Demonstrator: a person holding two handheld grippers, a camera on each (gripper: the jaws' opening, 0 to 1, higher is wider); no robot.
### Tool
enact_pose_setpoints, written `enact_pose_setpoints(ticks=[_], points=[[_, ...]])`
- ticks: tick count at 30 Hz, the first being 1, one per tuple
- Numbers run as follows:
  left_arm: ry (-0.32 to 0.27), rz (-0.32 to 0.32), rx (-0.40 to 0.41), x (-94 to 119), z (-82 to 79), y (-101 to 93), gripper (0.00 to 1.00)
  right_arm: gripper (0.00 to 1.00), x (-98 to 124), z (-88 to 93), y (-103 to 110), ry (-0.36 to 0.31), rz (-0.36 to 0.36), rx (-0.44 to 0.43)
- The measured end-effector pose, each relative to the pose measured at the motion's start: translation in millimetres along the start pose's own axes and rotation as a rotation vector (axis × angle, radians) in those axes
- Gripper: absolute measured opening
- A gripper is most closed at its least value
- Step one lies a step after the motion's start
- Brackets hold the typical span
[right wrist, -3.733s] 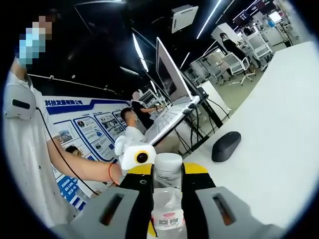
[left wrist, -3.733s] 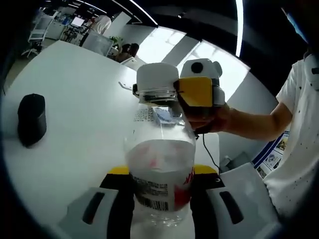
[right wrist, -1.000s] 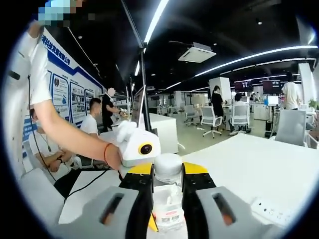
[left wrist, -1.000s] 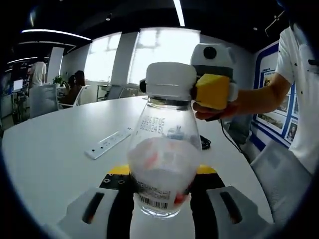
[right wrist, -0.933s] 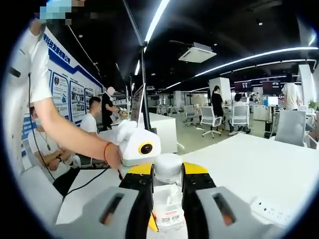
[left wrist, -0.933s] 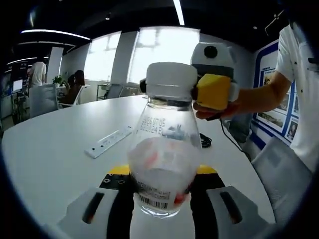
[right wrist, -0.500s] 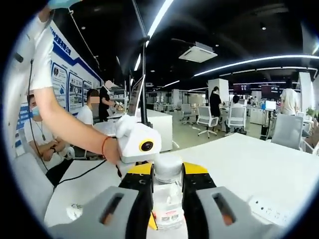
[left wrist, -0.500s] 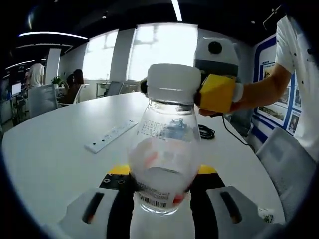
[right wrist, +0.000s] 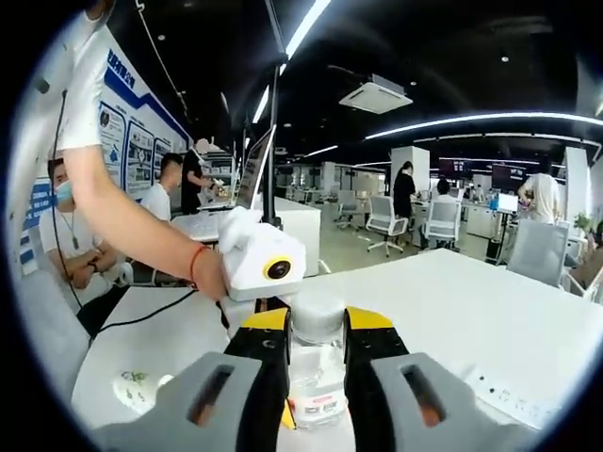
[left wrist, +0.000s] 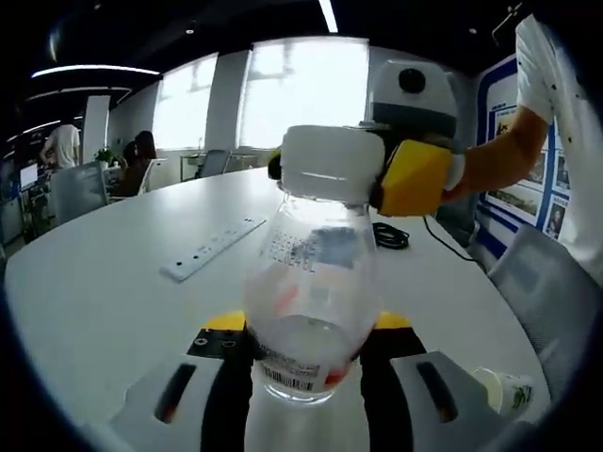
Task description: Arrange the tabletop items into an orderly group along one side of the table until the central work area is clear of visible clutter.
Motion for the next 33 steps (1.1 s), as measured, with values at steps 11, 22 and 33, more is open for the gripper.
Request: enact_pose_setpoints(ticks=[11, 22, 33], points=[[-0.004, 0.001, 0.012, -2.4, 0.7, 0.8, 0.44, 0.19, 3.5, 6.8, -2.1, 0.031, 0.018, -0.02], [-0.002, -0.013, 0.011, -6.1, -0.7, 1.6, 0.46, 0.2, 5.5, 8.2, -5.5, 0.037, 0.019, -0.044], [-0.008, -0.027, 0.034, -4.5, -3.2, 3.1, 0.52, 0.33, 3.0, 14.4, -4.6, 0.054, 0.02, -0.088]])
Point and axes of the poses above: the point that each gripper's makers call its tool centre point, and the gripper's own axes: x roughly backward along the fingers, y roughly to its left, z roughly out of its underside, the point moved 4 cm from there along x, roughly backward along the fingers
